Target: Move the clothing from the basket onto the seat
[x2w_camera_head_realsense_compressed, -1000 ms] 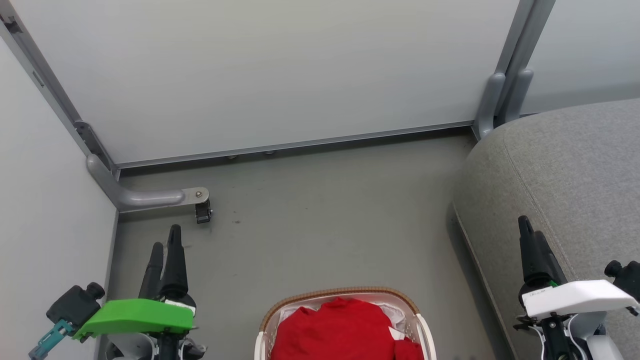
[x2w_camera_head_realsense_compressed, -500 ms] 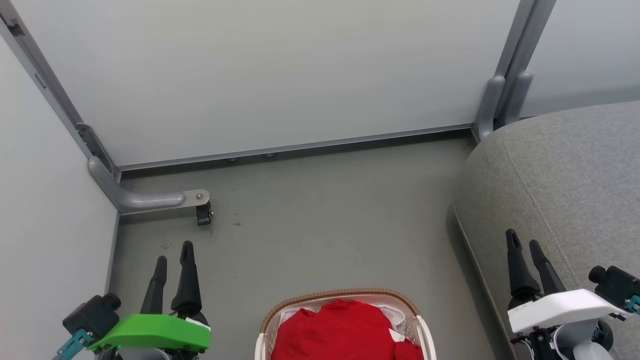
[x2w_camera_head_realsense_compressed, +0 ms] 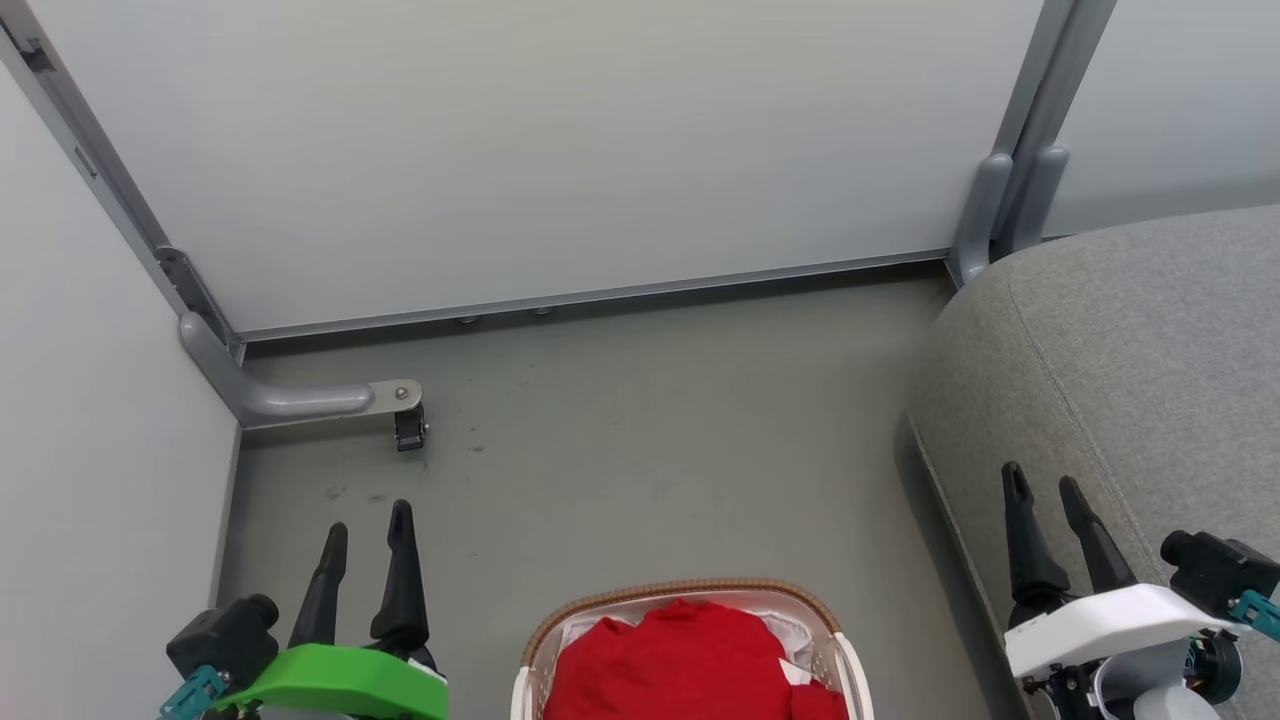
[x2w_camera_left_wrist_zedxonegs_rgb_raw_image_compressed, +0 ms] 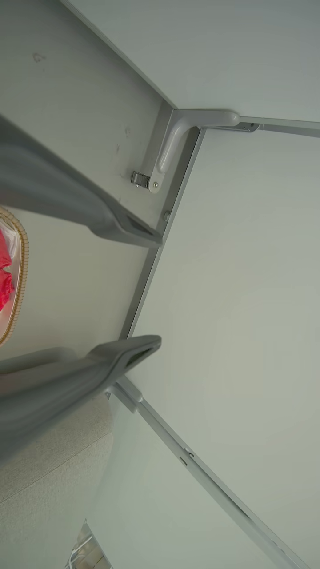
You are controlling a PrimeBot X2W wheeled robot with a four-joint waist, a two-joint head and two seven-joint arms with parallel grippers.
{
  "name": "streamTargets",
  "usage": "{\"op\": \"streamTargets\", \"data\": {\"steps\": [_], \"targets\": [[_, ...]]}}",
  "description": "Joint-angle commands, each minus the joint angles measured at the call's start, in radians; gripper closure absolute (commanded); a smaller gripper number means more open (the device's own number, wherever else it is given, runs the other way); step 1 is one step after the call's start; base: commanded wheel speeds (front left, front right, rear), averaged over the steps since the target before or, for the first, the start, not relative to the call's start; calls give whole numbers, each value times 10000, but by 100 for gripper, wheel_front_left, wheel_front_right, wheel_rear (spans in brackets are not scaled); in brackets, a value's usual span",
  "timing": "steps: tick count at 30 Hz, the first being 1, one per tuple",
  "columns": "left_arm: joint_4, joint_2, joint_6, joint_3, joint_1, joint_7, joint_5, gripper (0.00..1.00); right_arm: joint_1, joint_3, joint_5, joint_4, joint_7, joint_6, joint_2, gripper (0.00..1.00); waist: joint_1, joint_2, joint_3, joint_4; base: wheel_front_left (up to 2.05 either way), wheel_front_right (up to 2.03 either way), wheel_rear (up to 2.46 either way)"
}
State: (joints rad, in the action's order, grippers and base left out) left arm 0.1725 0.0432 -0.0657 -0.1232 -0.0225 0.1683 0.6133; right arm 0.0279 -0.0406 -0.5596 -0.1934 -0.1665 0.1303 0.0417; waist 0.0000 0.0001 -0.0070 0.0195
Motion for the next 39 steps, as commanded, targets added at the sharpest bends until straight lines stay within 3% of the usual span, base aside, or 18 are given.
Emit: {"op": "streamTargets", "data": {"steps": [1, 39], "targets": [[-17, 74, 57, -9, -84, 83, -235, 0, -103, 17, 267, 43, -98, 5, 72, 0, 0, -1, 2, 3, 0, 0, 0], [771, 96, 177, -215, -413, 860, -2412, 0, -240, 228, 3254, -311, -878, 6, 108, 0, 0, -1, -60, 134, 0, 0, 0]]}}
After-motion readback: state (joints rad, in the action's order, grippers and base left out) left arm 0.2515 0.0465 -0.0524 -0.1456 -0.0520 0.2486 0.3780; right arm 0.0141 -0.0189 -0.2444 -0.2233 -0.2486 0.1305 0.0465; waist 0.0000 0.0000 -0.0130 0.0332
